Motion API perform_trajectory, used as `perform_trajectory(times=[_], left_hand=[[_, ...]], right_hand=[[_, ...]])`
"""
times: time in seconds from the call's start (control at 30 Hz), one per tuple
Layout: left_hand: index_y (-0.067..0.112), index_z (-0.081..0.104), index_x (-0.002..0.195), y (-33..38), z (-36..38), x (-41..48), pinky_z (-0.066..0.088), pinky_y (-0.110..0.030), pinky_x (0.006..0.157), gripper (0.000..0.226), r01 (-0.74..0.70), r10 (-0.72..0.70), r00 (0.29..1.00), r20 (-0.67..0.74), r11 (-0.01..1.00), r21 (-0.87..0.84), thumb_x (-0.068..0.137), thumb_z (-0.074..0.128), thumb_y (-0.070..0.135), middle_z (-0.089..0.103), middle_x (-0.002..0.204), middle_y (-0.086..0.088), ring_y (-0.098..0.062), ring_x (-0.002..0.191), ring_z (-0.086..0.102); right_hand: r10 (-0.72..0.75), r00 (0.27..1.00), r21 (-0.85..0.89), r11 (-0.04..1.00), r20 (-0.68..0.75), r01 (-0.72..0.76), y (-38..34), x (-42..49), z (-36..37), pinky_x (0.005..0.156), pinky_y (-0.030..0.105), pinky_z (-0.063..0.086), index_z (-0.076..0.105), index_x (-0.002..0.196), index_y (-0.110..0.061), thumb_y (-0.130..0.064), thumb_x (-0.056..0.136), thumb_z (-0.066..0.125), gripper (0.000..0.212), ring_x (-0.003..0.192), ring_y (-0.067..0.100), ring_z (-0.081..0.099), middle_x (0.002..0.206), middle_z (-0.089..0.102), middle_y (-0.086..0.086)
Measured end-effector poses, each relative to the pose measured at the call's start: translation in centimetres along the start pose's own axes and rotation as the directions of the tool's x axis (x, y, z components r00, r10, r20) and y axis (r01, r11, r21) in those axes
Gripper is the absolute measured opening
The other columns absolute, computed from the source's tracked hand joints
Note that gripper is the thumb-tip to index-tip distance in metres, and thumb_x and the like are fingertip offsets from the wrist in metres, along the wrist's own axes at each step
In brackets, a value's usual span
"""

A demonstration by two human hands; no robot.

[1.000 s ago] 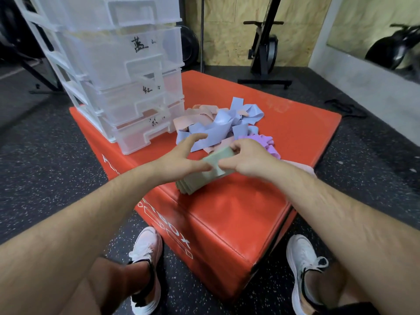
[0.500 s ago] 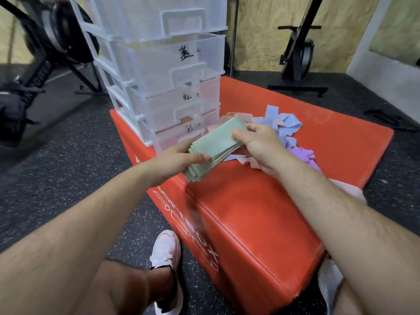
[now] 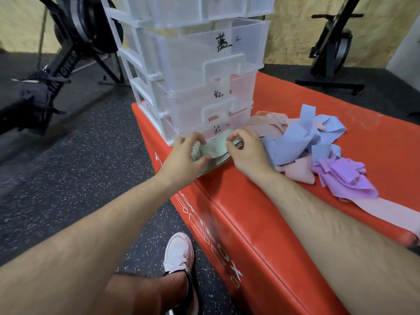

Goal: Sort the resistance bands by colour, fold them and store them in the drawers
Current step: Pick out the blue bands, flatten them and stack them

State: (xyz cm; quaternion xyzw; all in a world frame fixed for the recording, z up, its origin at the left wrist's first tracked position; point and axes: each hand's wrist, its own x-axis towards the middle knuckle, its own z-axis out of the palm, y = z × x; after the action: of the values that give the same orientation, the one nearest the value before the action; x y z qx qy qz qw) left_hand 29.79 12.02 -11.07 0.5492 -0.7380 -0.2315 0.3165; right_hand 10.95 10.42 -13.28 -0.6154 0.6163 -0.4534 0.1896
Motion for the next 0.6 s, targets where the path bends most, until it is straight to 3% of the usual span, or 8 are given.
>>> perform_trajectory(times=[0.03,0.1,0.17,0.23,0.3,0.4,0.5,0.6], left_hand=[[0.031,0.054,0.112,-0.3,0.2,0.2,0.035,-0.003,0.068,0.026,-0.007,0.007,1.000,0.007,1.000,0.029,0.091,0.067,0.029,0.045,0.115,-0.001,-0.014,0.091,0.051],[0.027,0.058,0.112,-0.8,0.6,0.5,0.038,-0.005,0.070,0.022,-0.045,0.045,0.999,0.008,0.994,0.096,0.091,0.065,0.029,0.044,0.111,-0.003,-0.014,0.083,0.049],[0.023,0.062,0.111,-1.3,1.0,0.6,0.043,-0.021,0.079,0.021,-0.060,0.061,0.998,0.004,0.984,0.169,0.093,0.063,0.035,0.043,0.109,-0.004,-0.017,0.081,0.052],[0.021,0.066,0.110,-1.9,1.4,0.7,0.046,-0.029,0.083,0.025,-0.080,0.086,0.996,-0.009,0.955,0.286,0.095,0.060,0.040,0.044,0.107,-0.005,-0.024,0.084,0.054],[0.021,0.069,0.108,-2.1,1.7,0.6,0.047,-0.039,0.089,0.026,-0.133,0.160,0.987,-0.020,0.875,0.465,0.094,0.059,0.040,0.047,0.114,-0.008,-0.031,0.101,0.051],[0.026,0.071,0.100,-1.8,2.0,0.3,0.038,-0.042,0.091,0.024,-0.214,0.297,0.955,-0.028,0.747,0.630,0.090,0.055,0.042,0.052,0.129,0.000,-0.028,0.119,0.045],[0.027,0.066,0.109,-1.6,2.1,0.3,0.035,-0.040,0.089,0.041,-0.263,0.269,0.959,0.091,0.719,0.643,0.089,0.038,0.049,0.059,0.119,0.008,-0.022,0.116,0.052],[0.023,0.066,0.111,-1.5,1.9,0.3,0.037,-0.039,0.086,0.040,-0.276,0.263,0.958,0.117,0.719,0.638,0.084,0.042,0.042,0.063,0.113,0.006,-0.025,0.112,0.056]], right_hand=[[-0.020,1.000,-0.032,0.999,0.020,0.020,0.6,0.2,0.2,0.087,0.009,0.037,0.067,0.097,-0.023,-0.018,0.090,0.066,0.008,0.103,0.014,0.055,0.115,0.057,0.005],[-0.063,0.992,-0.110,0.991,0.108,0.075,1.7,0.2,0.5,0.100,0.020,0.041,0.068,0.111,-0.020,-0.024,0.094,0.063,0.017,0.113,0.016,0.053,0.124,0.053,0.006],[-0.110,0.970,-0.231,0.960,0.217,0.160,2.5,-0.3,0.7,0.109,0.039,0.041,0.064,0.126,-0.019,-0.030,0.097,0.060,0.032,0.130,0.023,0.046,0.139,0.046,0.006],[-0.167,0.960,-0.414,0.875,0.226,0.250,2.6,-0.7,0.8,0.106,0.046,0.043,0.062,0.131,-0.020,-0.033,0.097,0.056,0.036,0.133,0.030,0.040,0.146,0.043,0.003],[-0.274,0.947,-0.556,0.766,0.169,0.321,1.9,-1.1,0.6,0.092,0.046,0.048,0.066,0.123,-0.022,-0.031,0.095,0.057,0.031,0.127,0.032,0.042,0.141,0.047,0.001],[-0.371,0.910,-0.582,0.705,0.185,0.406,1.3,-1.7,0.7,0.083,0.046,0.050,0.067,0.112,-0.019,-0.021,0.090,0.059,0.024,0.111,0.030,0.049,0.118,0.059,0.001],[-0.319,0.902,-0.604,0.670,0.292,0.432,1.0,-2.3,0.9,0.087,0.045,0.047,0.063,0.122,-0.019,-0.021,0.091,0.055,0.032,0.112,0.028,0.049,0.116,0.059,0.001],[-0.254,0.902,-0.575,0.702,0.348,0.419,0.4,-2.6,0.0,0.094,0.044,0.044,0.055,0.136,-0.021,-0.023,0.096,0.048,0.040,0.120,0.026,0.047,0.128,0.056,-0.001]])
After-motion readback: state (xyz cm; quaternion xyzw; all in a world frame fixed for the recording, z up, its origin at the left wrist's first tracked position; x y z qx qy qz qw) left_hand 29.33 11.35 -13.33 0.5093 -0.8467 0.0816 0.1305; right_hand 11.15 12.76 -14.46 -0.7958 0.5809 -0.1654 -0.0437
